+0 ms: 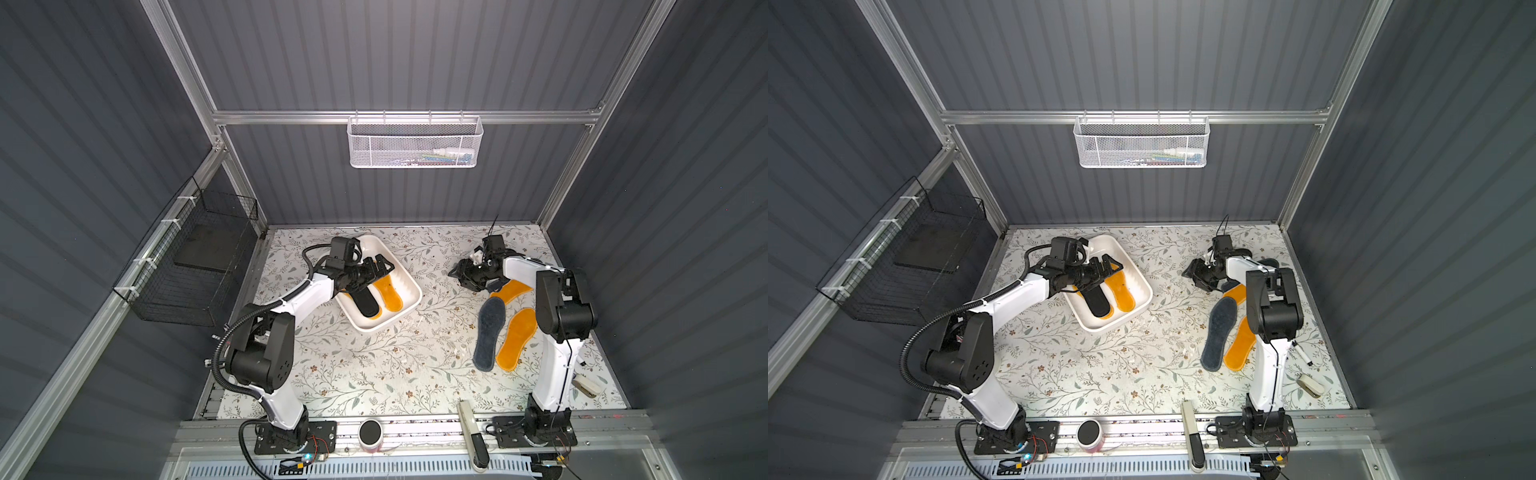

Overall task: Put the insoles into the storage box
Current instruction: Pick up the insole from the center of the board.

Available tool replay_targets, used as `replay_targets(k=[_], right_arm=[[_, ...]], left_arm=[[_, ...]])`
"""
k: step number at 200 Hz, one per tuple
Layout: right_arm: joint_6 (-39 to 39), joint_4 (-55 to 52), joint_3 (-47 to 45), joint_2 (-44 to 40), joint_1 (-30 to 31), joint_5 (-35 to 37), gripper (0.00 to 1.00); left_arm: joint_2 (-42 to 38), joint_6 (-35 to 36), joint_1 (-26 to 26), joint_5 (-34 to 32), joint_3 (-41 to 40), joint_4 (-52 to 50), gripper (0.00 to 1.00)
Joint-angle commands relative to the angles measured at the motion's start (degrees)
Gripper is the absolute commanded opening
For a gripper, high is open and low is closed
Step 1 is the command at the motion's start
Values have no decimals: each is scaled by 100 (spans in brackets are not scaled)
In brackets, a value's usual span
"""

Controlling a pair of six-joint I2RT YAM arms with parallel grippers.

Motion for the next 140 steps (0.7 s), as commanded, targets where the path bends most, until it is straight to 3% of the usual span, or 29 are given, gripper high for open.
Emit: replay_targets(k=[1,39,78,140], right_arm=[[-461,-458,-417,-108,139,-181,67],[-733,-336,-1166,-751,185,-535,67],[-598,-203,-1382,-1543,143,-164,67],[955,125,-1386,-1721,-326,350,68]], left_arm=[[115,84,37,99,-29,-28,100],[160,58,37,113,-39,2,99],[239,35,37,189,1,10,99],[240,33,39,230,-5,-4,100]])
